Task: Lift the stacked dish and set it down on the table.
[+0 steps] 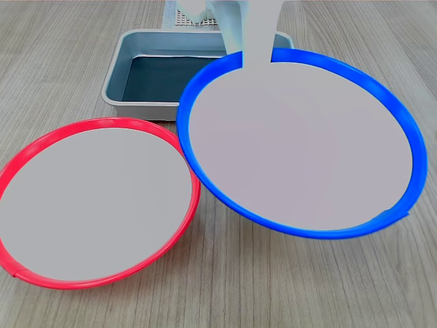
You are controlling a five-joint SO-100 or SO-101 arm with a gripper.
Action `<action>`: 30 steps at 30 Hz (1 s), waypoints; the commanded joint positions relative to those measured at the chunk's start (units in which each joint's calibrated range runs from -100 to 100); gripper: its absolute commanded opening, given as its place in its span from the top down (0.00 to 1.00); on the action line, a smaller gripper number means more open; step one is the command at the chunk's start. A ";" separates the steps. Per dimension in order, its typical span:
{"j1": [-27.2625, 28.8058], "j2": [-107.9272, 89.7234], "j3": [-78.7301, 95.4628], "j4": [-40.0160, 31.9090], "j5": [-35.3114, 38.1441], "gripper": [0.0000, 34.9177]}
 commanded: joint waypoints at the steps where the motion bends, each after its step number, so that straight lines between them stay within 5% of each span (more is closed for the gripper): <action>1: -1.58 1.32 -0.67 0.15 -0.05 1.00; 22: -3.09 11.30 -3.86 0.15 0.83 0.99; 27: -2.43 10.53 -1.31 2.38 2.30 0.70; 30: -1.39 7.37 1.52 4.19 2.98 0.64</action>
